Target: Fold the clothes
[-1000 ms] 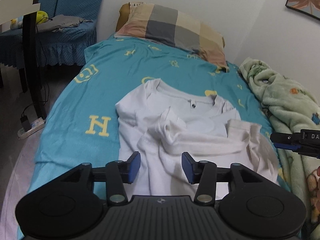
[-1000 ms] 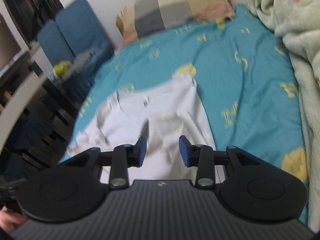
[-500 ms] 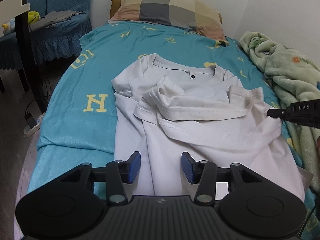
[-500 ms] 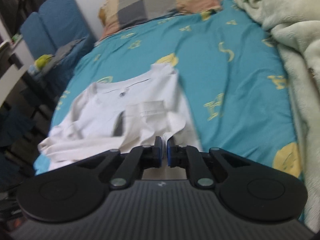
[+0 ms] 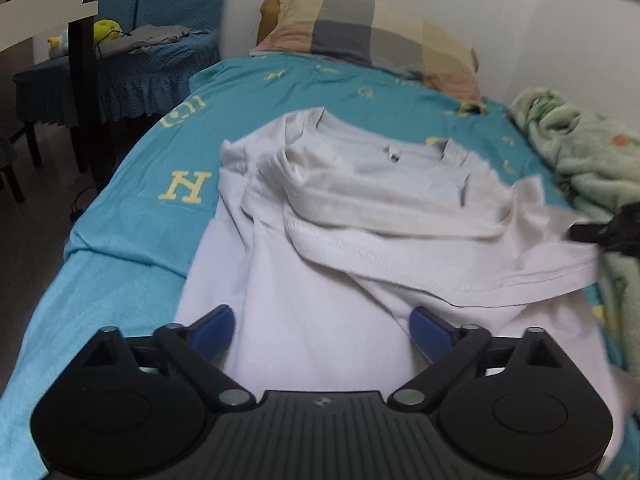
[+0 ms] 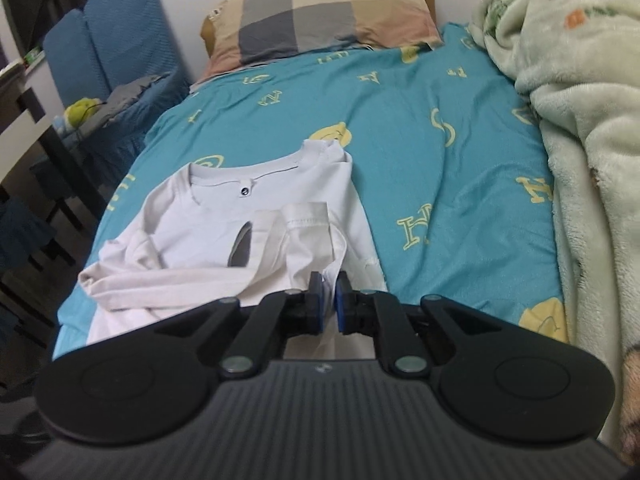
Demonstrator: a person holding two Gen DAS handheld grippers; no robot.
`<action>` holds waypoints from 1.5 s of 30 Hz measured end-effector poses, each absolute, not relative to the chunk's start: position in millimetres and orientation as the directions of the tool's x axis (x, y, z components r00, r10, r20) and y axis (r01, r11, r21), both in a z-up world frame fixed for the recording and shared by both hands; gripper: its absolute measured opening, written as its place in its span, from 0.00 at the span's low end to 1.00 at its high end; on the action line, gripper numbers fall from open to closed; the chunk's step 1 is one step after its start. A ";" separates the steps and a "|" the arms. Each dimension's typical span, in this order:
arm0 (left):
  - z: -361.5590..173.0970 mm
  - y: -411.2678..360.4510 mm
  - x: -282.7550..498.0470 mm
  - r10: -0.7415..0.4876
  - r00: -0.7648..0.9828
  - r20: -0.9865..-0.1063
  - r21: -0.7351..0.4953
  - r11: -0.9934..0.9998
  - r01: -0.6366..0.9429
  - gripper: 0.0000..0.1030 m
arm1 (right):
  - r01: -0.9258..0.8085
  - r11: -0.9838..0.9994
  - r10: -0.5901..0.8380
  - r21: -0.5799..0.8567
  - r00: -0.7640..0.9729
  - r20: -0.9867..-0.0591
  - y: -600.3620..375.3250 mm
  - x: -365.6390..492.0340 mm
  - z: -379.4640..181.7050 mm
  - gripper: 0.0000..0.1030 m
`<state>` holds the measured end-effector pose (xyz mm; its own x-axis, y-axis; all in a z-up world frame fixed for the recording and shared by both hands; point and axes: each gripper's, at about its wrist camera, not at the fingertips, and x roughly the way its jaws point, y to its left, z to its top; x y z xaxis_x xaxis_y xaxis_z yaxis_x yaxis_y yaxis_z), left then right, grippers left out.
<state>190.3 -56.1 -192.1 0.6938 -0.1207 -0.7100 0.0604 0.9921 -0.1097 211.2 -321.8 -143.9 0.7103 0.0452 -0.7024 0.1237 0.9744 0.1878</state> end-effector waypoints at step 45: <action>-214.9 -69.8 174.4 -0.052 0.789 -0.612 -0.027 0.999 0.045 1.00 | 0.064 0.992 0.029 0.108 0.718 -0.695 -295.5 156.8 -123.6 0.49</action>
<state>174.4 -69.8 -214.9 0.7891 -0.0517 -0.6121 0.0448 0.9986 -0.0266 156.8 -295.5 -123.6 0.7181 0.0293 -0.6953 0.0641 0.9921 0.1080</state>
